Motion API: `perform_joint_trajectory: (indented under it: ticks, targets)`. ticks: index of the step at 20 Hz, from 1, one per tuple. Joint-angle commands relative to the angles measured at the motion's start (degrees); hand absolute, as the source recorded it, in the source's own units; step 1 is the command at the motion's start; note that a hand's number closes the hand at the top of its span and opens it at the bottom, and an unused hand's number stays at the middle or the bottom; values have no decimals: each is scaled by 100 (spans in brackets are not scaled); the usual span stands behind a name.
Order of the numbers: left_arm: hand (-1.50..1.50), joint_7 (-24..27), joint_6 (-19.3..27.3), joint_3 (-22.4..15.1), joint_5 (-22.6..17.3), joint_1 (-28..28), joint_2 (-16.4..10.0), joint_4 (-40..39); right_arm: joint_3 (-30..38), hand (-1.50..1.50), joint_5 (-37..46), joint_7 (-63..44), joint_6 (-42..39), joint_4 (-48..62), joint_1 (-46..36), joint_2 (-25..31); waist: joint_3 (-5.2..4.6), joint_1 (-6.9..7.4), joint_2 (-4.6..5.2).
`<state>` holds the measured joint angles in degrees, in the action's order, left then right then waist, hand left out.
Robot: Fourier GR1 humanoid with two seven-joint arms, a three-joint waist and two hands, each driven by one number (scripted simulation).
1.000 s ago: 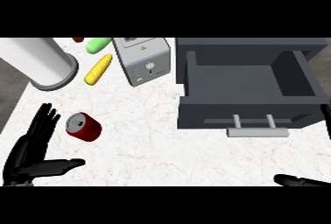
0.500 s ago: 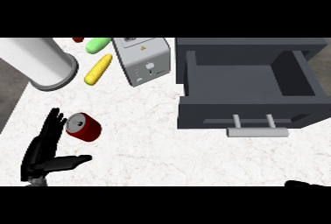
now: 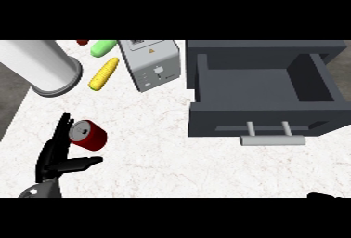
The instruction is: Pick up the can, place it into the drawer and close the drawer
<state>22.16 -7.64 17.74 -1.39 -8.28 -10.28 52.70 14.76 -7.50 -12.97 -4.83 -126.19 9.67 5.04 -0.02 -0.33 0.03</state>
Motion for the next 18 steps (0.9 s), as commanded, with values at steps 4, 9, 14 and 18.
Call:
perform_joint_trajectory:
  ticks: [4, 9, 14, 18]
  targets:
    - [-150, 517, -106, 148, -114, -320, -367, -1054, 230, -150, -134, -85, -165, 106, -169, 106, 1, 9, -1]
    - [-150, 1401, 26, 303, 68, -1437, -444, -2939, -150, -150, 169, -453, 120, -364, -94, -153, -7, -50, 15]
    - [-150, 1622, -62, 224, 85, -1671, -600, -3220, 125, -150, 14, 14, -199, -122, 80, -98, -3, -40, 10]
    - [-150, 1817, -511, 72, 279, -1999, -697, -3715, 110, -150, 106, -307, -58, -22, -407, 106, -11, -82, 33]
